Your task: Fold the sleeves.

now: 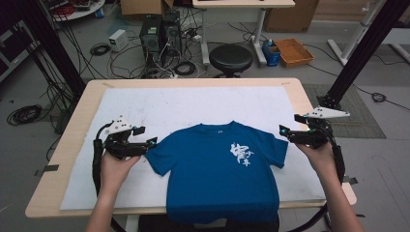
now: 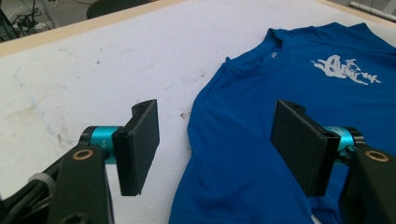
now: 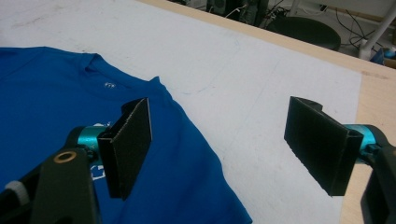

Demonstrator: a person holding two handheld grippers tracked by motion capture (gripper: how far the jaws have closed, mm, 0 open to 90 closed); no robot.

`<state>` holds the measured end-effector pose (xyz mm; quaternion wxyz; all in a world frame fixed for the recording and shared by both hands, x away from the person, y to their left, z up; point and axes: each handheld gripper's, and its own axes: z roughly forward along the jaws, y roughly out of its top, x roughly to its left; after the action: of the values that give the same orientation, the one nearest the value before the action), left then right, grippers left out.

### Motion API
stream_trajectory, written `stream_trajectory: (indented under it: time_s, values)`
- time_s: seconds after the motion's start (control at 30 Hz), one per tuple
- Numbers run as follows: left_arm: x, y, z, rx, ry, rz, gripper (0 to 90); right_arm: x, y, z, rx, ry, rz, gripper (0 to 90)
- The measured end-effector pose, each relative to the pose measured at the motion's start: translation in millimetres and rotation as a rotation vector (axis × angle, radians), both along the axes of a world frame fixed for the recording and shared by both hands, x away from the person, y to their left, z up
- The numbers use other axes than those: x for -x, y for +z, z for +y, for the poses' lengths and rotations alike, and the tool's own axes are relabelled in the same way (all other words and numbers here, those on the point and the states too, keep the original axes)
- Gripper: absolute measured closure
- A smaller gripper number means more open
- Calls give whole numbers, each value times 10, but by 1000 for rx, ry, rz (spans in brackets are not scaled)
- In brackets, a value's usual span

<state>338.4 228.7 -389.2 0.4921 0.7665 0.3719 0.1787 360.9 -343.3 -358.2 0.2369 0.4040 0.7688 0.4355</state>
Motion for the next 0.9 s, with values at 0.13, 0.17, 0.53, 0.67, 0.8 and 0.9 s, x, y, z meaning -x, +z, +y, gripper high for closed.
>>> stream_trajectory:
  time_s: [0.13, 0.17, 0.53, 0.67, 0.8, 0.9]
  values:
    - [-53, -119, 103, 1, 26, 76, 339, -6, 2, -18, -15, -8, -3, 230]
    - [-53, -119, 103, 1, 26, 76, 339, -7, 1, -19, -16, -7, -2, 230]
    - [-70, -327, 169, -87, 70, 149, 502, -8, -13, 17, 3, 2, 5, 230]
    - [-88, -401, 169, -102, 62, 201, 588, -9, -16, 15, 4, 0, 9, 231]
    - [-100, -430, 165, -109, 63, 228, 667, -10, -20, 24, 9, 1, 13, 231]
    - [-106, -451, 158, -137, 67, 251, 719, -11, -22, 23, 13, -1, 10, 231]
